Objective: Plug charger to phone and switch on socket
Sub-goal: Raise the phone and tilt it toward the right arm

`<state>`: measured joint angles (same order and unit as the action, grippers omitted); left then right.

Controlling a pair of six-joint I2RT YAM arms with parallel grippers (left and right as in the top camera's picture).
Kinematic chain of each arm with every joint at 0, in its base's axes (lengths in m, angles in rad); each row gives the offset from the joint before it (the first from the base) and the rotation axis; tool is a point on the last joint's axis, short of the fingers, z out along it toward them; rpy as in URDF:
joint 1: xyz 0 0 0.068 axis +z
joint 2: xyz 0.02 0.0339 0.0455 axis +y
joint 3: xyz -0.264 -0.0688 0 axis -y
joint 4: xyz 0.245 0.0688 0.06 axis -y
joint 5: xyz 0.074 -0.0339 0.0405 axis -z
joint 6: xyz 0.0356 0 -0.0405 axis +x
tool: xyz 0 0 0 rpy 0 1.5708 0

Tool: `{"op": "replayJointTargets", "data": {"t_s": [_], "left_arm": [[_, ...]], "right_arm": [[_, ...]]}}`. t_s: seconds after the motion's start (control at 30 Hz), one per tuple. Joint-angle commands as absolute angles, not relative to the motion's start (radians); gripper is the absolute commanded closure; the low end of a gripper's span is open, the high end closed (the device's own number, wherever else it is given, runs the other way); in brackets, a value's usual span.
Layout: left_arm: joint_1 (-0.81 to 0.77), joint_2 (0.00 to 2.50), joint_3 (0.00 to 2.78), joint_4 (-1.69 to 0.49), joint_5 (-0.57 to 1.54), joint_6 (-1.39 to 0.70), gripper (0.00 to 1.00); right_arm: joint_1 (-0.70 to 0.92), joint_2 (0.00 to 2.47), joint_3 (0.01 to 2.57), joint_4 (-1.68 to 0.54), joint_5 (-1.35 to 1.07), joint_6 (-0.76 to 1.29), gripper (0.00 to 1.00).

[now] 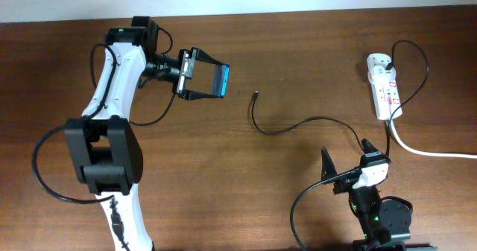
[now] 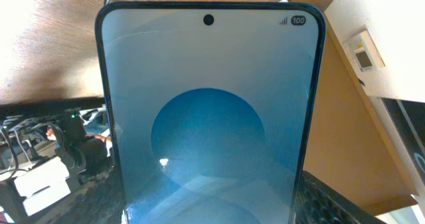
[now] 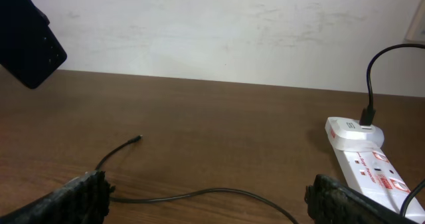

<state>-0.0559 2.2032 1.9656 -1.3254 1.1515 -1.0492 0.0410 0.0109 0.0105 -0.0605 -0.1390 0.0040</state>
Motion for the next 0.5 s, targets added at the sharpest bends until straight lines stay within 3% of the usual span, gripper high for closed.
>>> {"op": "replayJointTargets", "data": {"t_s": [0.0,0.1,0.47], "left_arm": [[-0.049,2.197,1.993,-1.330,1.208,-1.064,1.00],[-0.049,2.197,1.993,-1.330,1.167,-1.031,1.00],[-0.116,2.197,1.992,-1.329,0.461,-1.087,1.00]], "right_arm": [[0.044,0.004,0.006,-0.065,-0.146,0.007,0.02],[0.044,0.004,0.006,-0.065,-0.146,0.007,0.02],[0.044,0.004,0.006,-0.067,-0.119,-0.004,0.02]]}}
